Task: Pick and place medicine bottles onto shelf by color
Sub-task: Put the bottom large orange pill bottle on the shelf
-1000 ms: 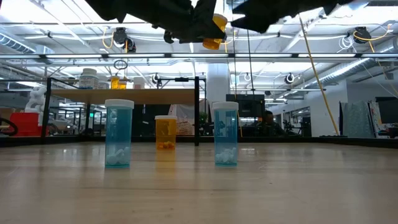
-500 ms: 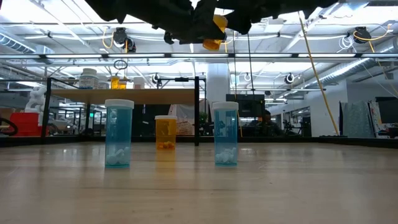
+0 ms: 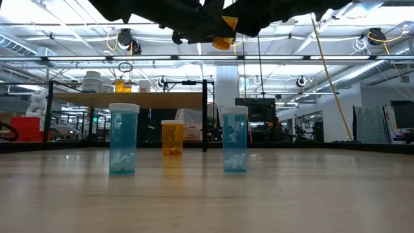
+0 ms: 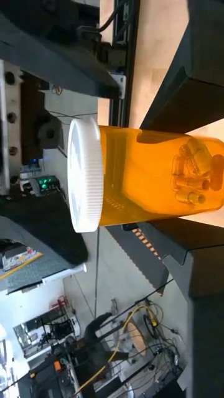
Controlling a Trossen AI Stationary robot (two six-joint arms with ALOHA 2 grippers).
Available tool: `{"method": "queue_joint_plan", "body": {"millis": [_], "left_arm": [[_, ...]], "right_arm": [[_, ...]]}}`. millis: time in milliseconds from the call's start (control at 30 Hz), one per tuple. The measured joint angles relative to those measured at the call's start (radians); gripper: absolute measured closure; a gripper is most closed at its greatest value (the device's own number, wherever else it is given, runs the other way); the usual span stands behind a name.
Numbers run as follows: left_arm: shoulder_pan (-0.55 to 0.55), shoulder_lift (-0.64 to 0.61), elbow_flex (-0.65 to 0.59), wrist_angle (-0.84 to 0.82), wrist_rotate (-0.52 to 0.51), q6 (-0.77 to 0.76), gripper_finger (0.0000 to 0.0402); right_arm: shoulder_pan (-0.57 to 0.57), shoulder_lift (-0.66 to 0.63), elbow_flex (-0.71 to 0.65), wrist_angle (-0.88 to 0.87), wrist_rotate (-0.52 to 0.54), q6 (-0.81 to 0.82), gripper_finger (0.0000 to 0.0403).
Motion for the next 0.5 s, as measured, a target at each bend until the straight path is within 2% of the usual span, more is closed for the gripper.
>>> {"method": "queue_joint_plan", "body": {"millis": [500], "left_arm": [[0.000,0.000,0.000,0.002,0.004,-0.003,0.0195]], "right_arm": [[0.000,0.023,0.000,0.009,-0.003,0.013,0.0115]]}}
